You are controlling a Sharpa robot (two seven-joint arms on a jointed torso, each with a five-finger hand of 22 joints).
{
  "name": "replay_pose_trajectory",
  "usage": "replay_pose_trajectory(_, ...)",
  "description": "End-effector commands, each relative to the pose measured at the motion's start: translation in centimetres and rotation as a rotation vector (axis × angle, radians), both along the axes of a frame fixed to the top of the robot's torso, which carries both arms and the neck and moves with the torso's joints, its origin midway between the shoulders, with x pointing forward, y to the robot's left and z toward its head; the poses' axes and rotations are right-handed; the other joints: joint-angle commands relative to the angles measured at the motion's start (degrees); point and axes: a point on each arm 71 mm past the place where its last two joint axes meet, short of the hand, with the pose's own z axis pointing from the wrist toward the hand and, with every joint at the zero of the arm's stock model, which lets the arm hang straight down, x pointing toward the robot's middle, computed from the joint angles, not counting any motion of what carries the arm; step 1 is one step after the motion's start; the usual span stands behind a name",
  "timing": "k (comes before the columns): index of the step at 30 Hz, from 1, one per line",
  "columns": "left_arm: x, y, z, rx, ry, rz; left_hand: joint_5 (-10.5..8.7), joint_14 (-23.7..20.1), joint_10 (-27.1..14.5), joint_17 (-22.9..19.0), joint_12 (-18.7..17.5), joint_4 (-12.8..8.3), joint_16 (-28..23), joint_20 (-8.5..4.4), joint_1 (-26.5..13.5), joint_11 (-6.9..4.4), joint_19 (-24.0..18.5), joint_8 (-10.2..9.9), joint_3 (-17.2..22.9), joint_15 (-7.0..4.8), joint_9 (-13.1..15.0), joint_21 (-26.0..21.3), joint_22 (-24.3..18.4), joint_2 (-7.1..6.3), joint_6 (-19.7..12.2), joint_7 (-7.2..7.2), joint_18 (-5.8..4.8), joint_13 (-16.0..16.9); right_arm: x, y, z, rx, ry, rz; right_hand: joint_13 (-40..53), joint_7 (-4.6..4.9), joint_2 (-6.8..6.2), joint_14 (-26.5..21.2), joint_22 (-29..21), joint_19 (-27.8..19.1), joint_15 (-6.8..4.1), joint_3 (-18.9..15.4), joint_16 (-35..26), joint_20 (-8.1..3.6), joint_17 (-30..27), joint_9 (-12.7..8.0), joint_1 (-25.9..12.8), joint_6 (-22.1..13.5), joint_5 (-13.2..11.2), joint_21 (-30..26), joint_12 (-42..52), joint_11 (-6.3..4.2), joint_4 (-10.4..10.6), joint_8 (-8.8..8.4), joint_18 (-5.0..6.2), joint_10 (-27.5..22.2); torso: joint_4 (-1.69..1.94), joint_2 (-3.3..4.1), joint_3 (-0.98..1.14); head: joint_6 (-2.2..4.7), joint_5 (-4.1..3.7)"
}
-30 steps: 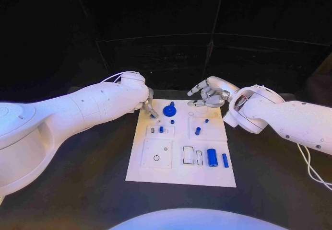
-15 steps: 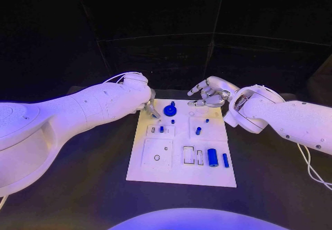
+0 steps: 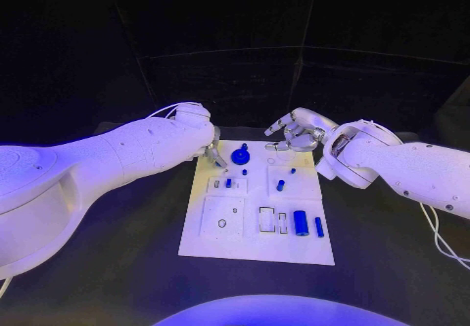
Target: Assemble the parts on the task board
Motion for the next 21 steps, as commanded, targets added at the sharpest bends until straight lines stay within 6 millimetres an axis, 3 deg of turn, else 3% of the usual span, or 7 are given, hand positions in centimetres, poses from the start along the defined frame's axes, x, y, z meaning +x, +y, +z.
replay_pose_trajectory(1,0.15,0.24,0.18,-0.002,-0.02,0.006,-0.37,6.2,0.5,15.1,0.2,0.5,0.4,-0.49,-1.0,-0.03,0.1,0.5,-1.4,-0.38,0.2,0.3,0.1,-0.9,-0.4,0.01,-0.95,-0.1,0.02,0.1,0.09,0.0,0.001,0.007,-0.1,-0.01,0.66,0.3,0.0,-0.1,-0.49,0.0,-0.1,-0.16,0.1,0.0,0.0,0.4,0.2,-0.3,0.4,-0.08,-0.2,0.36,0.42,0.1,0.02,-0.01,-0.04,0.0,-0.07)
replay_pose_trajectory(4,0.21,0.42,0.23,-0.008,-0.03,0.01,-0.41,6.2,0.6,15.1,0.3,0.8,0.4,-0.53,-2.8,-0.06,0.1,0.7,-3.1,-0.45,0.3,0.3,0.2,-2.04,-0.5,-0.07,-0.96,0.0,0.04,0.09,0.07,0.0,0.001,0.006,-0.1,-0.01,0.66,0.3,0.0,-0.1,-0.49,0.0,-0.1,-0.16,0.1,0.0,0.0,0.4,0.2,-0.3,0.4,-0.08,-0.2,0.36,0.42,0.1,0.05,-0.01,-0.03,-0.11,-0.06)
replay_pose_trajectory(9,0.22,0.53,0.25,-0.022,-0.033,0.016,-0.41,6.2,0.6,15.1,0.3,0.9,0.4,-0.64,-5.1,-0.16,0.1,0.9,-4.1,-0.55,0.5,0.3,0.3,-2.81,-0.7,-0.17,-0.98,-0.1,0.08,0.11,0.05,-0.001,0.002,0.007,-0.1,-0.01,0.66,0.3,0.0,-0.1,-0.49,0.0,-0.1,-0.16,0.1,0.0,0.0,0.4,0.2,-0.3,0.4,-0.08,-0.2,0.36,0.42,0.1,0.04,-0.01,-0.02,-0.14,0.0)
replay_pose_trajectory(21,0.2,0.47,0.3,-0.046,-0.039,0.021,-0.39,6.2,0.6,15.1,0.3,0.8,0.4,-0.67,-5.4,-0.18,0.1,1.0,-4.0,-0.58,0.6,0.2,0.3,-2.84,-0.8,-0.19,-0.97,-0.1,0.15,0.19,0.01,-0.001,0.003,0.008,-0.1,-0.01,0.66,0.3,0.0,-0.1,-0.49,0.0,-0.1,-0.16,0.1,0.0,0.0,0.4,0.2,-0.3,0.4,-0.08,-0.2,0.36,0.42,0.1,-0.03,0.01,0.03,-0.21,0.01)
